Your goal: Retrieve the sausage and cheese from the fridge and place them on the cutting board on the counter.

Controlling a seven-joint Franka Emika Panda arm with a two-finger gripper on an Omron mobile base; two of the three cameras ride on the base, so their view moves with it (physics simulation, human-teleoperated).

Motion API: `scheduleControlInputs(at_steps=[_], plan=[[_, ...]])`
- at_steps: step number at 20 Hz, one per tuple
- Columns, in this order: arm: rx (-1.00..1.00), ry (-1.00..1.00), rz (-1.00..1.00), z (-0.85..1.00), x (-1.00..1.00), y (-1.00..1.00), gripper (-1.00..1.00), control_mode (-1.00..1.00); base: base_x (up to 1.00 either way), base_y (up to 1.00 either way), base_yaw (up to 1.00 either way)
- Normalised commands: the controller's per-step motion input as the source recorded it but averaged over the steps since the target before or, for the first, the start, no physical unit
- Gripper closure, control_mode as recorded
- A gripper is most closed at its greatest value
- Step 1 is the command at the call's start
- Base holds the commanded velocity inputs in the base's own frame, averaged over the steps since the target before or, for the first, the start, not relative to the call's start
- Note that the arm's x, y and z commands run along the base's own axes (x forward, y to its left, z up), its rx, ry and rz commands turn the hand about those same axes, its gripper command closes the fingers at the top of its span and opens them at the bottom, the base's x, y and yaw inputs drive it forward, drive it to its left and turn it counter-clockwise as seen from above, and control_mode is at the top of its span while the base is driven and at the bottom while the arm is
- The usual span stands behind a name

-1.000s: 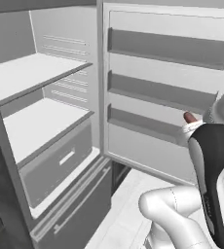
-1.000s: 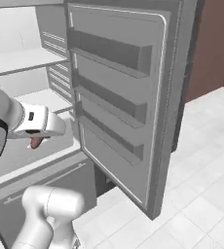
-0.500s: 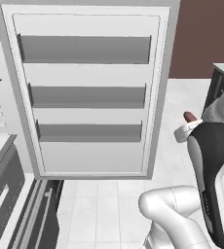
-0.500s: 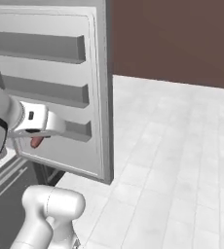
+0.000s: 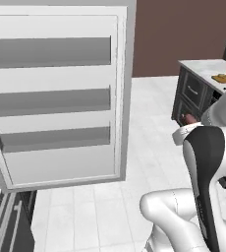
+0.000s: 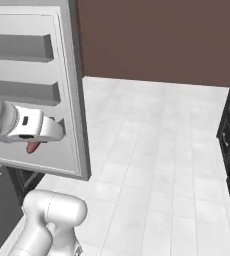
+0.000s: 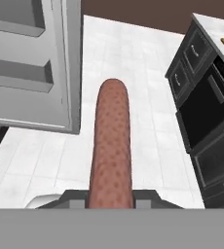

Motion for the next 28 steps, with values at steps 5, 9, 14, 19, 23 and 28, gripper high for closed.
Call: scheduleControlInputs(at_steps=[5,9,14,19,23,28], plan=[[0.00,0.00,0.00,0.00,0.00,0.00,1.00,1.00,0.24,-0.99,0.00],[0.00,0.00,0.00,0.00,0.00,0.00,1.00,1.00,0.40,-0.88,0.00],[0.00,0.00,0.00,0.00,0.00,0.00,1.00,1.00,0.94,-0.53,-0.03],[0.00,0.00,0.00,0.00,0.00,0.00,1.00,1.00,1.00,-0.32,-0.13],[0.00,0.00,0.00,0.00,0.00,0.00,1.00,1.00,1.00,-0.38,-0.12],[0.00,0.00,0.00,0.00,0.00,0.00,1.00,1.00,1.00,-0.40,-0.11]])
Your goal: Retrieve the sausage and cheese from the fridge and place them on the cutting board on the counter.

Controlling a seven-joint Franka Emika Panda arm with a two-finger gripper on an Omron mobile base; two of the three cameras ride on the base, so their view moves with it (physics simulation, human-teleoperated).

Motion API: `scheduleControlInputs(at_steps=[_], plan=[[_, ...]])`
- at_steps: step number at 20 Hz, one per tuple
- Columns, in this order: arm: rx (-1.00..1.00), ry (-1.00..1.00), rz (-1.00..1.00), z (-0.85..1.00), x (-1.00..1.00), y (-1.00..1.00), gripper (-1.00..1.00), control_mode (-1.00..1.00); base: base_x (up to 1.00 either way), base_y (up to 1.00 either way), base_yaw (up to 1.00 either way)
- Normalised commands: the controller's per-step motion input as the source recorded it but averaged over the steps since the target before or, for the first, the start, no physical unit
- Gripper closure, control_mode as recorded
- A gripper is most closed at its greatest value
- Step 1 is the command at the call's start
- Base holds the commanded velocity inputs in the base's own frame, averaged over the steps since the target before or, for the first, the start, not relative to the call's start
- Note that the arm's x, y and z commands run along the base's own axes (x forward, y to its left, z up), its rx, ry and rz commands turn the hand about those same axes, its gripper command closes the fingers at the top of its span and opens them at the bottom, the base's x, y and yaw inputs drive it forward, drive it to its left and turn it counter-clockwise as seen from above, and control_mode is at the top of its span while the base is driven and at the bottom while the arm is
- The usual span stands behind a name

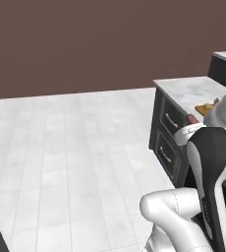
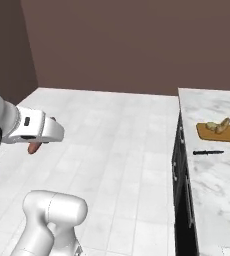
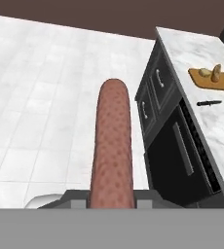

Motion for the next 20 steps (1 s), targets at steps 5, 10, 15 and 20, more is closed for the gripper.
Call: scheduleControlInputs(at_steps=[5,10,15,20], plan=[[0.00,0.00,0.00,0.00,0.00,0.00,1.00,1.00,1.00,-0.28,-0.11],[0.00,0.00,0.00,0.00,0.00,0.00,1.00,1.00,1.00,-0.24,-0.11],[0.00,0.00,0.00,0.00,0.00,0.00,1.00,1.00,1.00,-0.12,-0.18],[0.00,0.00,0.00,0.00,0.00,0.00,1.00,1.00,0.62,0.00,-0.65]])
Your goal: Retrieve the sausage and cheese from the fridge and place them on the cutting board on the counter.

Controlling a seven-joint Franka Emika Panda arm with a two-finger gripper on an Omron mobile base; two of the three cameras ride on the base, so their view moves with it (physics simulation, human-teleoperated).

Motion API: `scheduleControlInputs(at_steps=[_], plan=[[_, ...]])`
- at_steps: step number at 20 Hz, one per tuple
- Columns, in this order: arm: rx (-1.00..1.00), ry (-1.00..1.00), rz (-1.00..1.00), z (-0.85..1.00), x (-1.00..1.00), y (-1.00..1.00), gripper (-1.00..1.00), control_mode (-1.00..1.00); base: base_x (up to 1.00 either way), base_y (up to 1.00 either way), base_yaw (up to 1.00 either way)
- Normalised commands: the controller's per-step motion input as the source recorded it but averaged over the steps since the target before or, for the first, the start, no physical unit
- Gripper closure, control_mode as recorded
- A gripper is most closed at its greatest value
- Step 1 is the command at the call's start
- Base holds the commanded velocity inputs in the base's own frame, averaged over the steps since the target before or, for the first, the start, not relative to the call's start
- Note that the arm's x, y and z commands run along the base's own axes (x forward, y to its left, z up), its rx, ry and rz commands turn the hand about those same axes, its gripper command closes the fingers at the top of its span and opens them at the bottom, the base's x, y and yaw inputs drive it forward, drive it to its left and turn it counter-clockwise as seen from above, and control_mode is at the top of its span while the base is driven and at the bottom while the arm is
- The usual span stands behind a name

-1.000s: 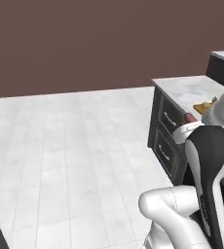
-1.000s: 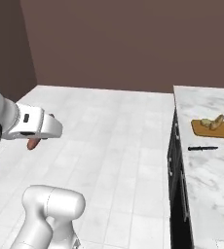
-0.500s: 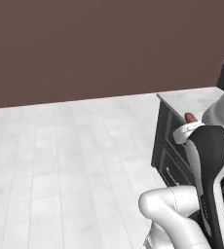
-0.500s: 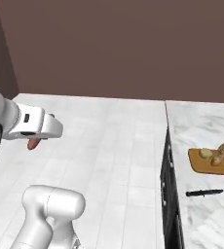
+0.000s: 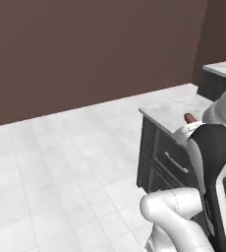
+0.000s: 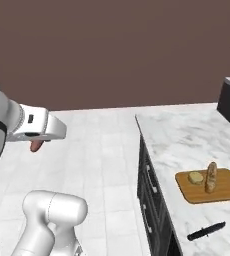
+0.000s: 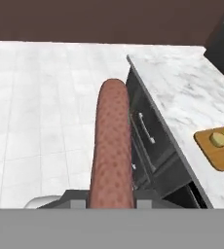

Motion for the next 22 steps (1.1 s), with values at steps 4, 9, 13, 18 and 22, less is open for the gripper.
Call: scheduleControlInputs(at_steps=[4,9,13,18,22], plan=[[0.00,0.00,0.00,0.00,0.00,0.00,1.00,1.00,0.00,0.00,-0.99],[0.00,0.00,0.00,0.00,0.00,0.00,1.00,1.00,0.00,0.00,-0.99],[0.00,0.00,0.00,0.00,0.00,0.00,1.00,1.00,0.00,0.04,-0.96],[0.00,0.00,0.00,0.00,0.00,0.00,1.00,1.00,-0.11,0.16,-0.86],[0.00,0.00,0.00,0.00,0.00,0.00,1.00,1.00,-0.75,0.48,-0.59]])
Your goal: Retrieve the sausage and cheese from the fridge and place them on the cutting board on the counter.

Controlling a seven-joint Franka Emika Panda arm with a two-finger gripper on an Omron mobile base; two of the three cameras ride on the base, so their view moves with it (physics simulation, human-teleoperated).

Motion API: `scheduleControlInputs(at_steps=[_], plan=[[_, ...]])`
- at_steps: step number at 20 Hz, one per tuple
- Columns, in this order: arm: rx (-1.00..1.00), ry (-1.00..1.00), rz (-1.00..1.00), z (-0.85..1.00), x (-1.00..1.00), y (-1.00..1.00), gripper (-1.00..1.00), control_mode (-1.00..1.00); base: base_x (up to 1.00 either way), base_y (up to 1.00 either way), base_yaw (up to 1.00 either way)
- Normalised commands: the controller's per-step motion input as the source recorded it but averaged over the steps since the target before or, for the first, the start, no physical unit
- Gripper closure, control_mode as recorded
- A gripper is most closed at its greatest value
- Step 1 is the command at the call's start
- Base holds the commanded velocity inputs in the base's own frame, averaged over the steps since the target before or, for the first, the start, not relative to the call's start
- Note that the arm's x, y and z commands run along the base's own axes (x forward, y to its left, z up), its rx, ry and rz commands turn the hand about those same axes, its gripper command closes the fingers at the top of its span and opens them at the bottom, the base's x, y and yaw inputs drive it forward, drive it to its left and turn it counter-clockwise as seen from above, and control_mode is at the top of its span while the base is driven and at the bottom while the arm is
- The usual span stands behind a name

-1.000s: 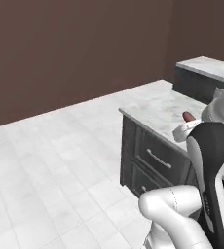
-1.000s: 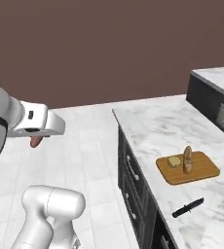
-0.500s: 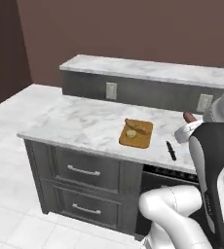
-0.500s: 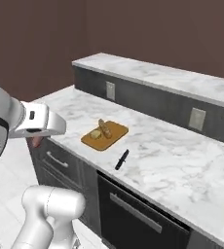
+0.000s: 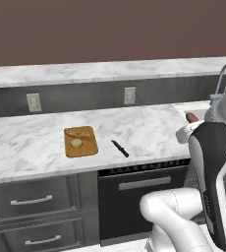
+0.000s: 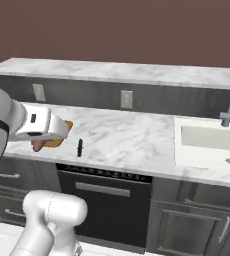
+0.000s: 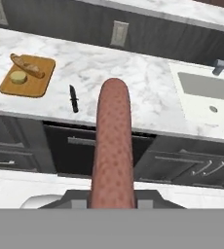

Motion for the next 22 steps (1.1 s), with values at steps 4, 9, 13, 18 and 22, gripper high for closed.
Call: scheduleControlInputs(at_steps=[4,9,13,18,22], plan=[[0.00,0.00,0.00,0.00,0.00,0.00,1.00,1.00,-0.69,0.74,-0.06],[0.00,0.00,0.00,0.00,0.00,0.00,1.00,1.00,-0.20,0.58,0.00],[0.00,0.00,0.00,0.00,0.00,0.00,1.00,1.00,0.30,0.25,0.00],[0.00,0.00,0.00,0.00,0.00,0.00,1.00,1.00,0.87,0.23,0.04],[0.00,0.00,0.00,0.00,0.00,0.00,1.00,1.00,0.56,0.45,0.11]])
